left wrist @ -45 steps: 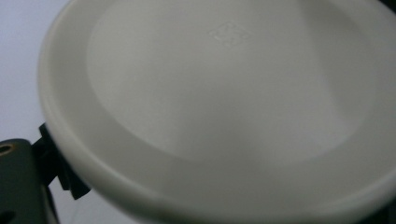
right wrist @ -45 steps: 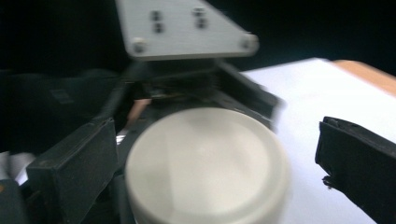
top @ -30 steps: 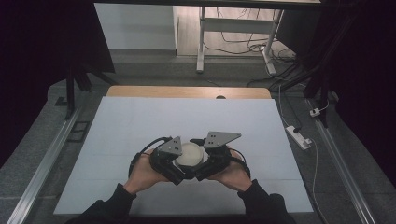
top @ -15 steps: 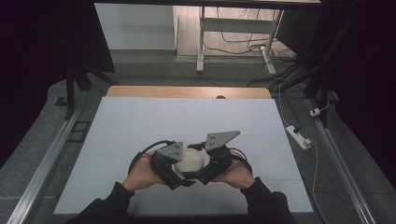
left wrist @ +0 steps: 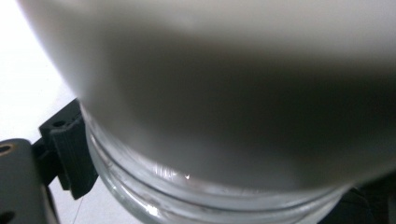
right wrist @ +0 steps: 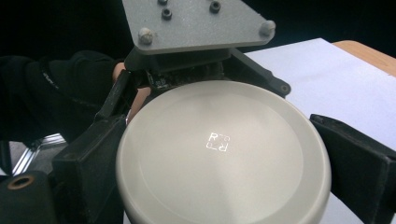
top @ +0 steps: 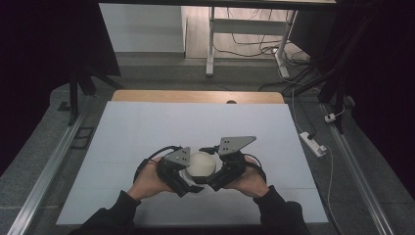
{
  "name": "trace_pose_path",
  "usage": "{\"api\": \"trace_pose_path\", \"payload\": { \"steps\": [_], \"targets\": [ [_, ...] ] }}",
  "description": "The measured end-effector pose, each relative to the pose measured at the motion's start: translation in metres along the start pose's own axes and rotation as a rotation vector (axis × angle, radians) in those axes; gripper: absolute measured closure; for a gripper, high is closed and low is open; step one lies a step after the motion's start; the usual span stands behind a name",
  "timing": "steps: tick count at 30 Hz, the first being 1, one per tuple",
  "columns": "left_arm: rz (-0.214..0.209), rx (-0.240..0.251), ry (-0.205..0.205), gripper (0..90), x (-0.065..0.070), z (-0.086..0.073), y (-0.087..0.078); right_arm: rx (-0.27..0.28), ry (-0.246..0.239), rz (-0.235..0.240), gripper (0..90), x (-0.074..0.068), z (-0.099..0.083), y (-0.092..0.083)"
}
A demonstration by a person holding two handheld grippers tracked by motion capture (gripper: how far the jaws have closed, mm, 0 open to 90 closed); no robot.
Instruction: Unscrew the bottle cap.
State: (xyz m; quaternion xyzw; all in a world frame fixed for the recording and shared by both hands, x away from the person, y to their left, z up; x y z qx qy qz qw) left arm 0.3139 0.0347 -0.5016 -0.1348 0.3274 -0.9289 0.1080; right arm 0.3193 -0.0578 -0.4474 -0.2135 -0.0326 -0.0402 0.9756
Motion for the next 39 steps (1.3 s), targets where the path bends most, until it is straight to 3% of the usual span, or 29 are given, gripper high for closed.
{"api": "trace_pose_path", "payload": {
  "steps": [19,32,39],
  "targets": [
    [0.074,0.000,-0.039,6.9,-0.016,-0.005,-0.001,-0.007,0.014,-0.075,7.6,0.001,0.001,-0.008],
    [0.120,0.027,-0.093,6.9,-0.031,-0.005,-0.003,-0.010,0.005,-0.114,7.6,-0.011,-0.001,-0.015],
    [0.154,0.029,-0.101,6.9,-0.039,-0.005,-0.006,-0.017,0.002,-0.125,7.6,-0.017,-0.006,-0.017]
  ]
}}
Point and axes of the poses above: each handheld gripper's, and its own axes: y roughly forward along the jaws, z roughly out of its top, x roughly to its right, the point moved 7 cm from there along y, roughly forward along the jaws, and after that the axes turned 11 degrees about -y, right-handed, at the moved point
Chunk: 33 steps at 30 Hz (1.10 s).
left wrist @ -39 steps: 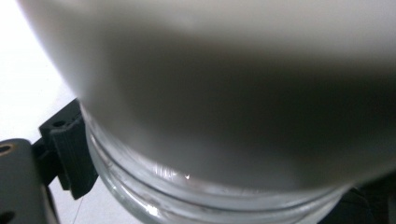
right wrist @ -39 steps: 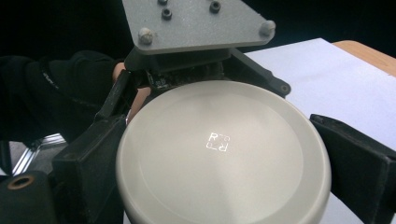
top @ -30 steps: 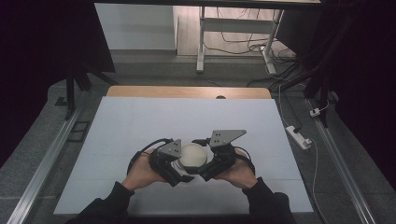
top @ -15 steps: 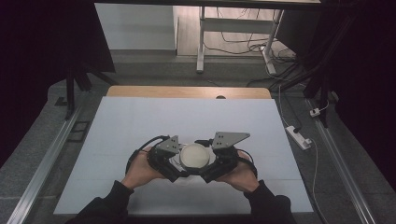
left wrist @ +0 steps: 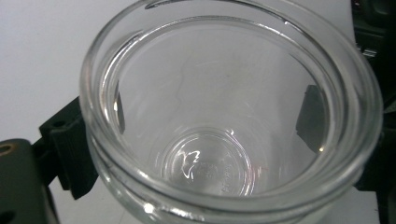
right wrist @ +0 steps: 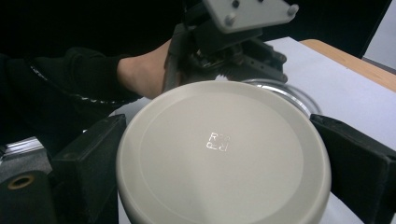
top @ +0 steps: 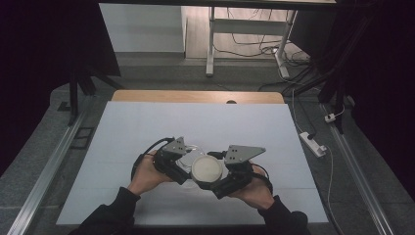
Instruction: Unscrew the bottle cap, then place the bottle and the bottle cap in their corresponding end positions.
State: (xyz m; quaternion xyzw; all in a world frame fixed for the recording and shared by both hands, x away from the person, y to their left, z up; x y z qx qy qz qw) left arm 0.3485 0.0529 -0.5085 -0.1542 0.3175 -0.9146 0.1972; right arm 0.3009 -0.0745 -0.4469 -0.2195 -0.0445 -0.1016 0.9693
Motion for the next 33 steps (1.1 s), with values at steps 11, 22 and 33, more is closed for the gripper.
{"api": "trace_pose_path", "payload": {
  "steps": [11,22,33],
  "targets": [
    [0.031,0.033,-0.027,6.9,-0.011,0.007,-0.001,-0.016,0.013,-0.013,7.6,-0.008,-0.013,-0.001],
    [0.049,0.053,-0.040,6.9,-0.020,0.016,0.001,-0.034,0.019,-0.019,7.6,-0.014,-0.024,0.000],
    [0.072,0.071,-0.060,6.9,-0.032,0.021,0.002,-0.054,0.030,-0.002,7.6,-0.020,-0.035,0.009]
  ]
}}
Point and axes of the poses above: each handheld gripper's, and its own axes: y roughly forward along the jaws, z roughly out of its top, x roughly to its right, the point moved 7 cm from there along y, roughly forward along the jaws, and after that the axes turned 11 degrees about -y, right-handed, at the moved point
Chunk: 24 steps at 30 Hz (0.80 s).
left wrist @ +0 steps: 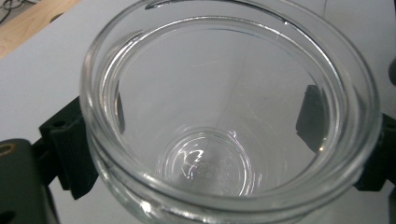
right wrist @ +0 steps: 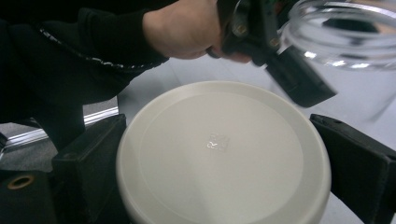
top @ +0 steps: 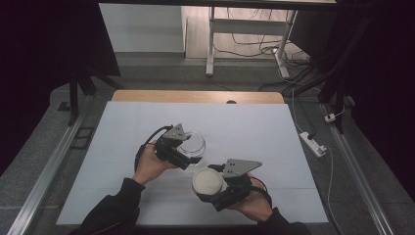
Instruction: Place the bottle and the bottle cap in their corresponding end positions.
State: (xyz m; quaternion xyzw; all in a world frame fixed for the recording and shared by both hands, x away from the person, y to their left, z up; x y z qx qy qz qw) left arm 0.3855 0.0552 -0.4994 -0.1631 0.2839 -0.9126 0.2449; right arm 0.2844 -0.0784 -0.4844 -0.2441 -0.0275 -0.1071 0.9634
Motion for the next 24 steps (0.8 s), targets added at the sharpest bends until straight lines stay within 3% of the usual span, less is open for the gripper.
{"api": "trace_pose_path", "payload": {
  "steps": [24],
  "targets": [
    [0.050,0.018,-0.029,6.9,-0.024,0.007,0.025,-0.071,-0.001,-0.002,7.6,-0.001,-0.028,0.030]
  ]
}}
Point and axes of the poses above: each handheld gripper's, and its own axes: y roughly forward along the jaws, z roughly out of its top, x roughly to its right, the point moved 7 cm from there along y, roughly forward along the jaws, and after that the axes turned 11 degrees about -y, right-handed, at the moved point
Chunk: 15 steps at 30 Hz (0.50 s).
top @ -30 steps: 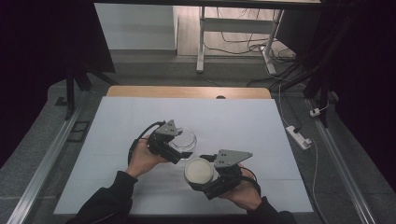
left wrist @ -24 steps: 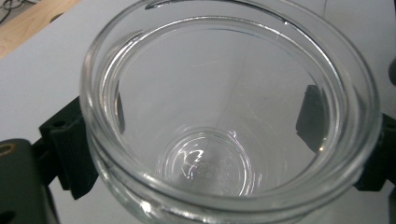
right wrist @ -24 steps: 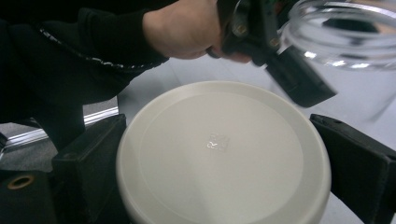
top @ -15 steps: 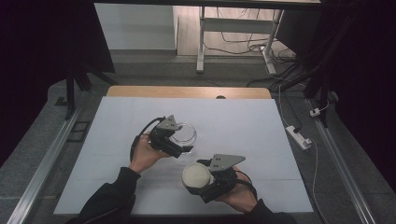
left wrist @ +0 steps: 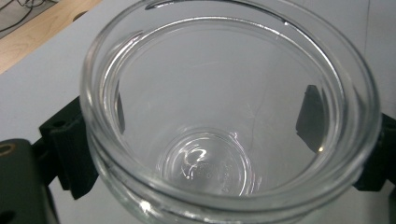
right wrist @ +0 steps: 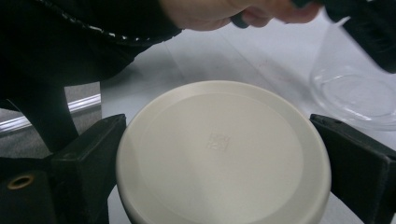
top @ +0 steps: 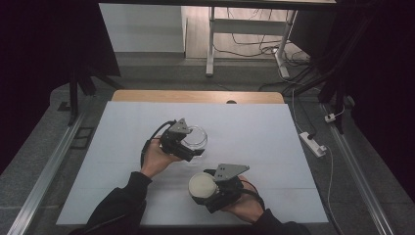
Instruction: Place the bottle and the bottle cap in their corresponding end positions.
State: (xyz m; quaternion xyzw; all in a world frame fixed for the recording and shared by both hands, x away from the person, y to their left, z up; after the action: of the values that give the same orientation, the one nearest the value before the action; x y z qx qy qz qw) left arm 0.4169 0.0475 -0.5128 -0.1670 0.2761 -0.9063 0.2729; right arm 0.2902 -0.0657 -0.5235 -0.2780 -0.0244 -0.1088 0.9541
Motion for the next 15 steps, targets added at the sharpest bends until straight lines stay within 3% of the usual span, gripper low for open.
{"api": "trace_pose_path", "payload": {
  "steps": [15],
  "targets": [
    [0.031,0.004,-0.012,6.8,-0.016,0.005,0.018,-0.052,-0.019,-0.005,7.6,0.002,-0.013,0.025]
  ]
}}
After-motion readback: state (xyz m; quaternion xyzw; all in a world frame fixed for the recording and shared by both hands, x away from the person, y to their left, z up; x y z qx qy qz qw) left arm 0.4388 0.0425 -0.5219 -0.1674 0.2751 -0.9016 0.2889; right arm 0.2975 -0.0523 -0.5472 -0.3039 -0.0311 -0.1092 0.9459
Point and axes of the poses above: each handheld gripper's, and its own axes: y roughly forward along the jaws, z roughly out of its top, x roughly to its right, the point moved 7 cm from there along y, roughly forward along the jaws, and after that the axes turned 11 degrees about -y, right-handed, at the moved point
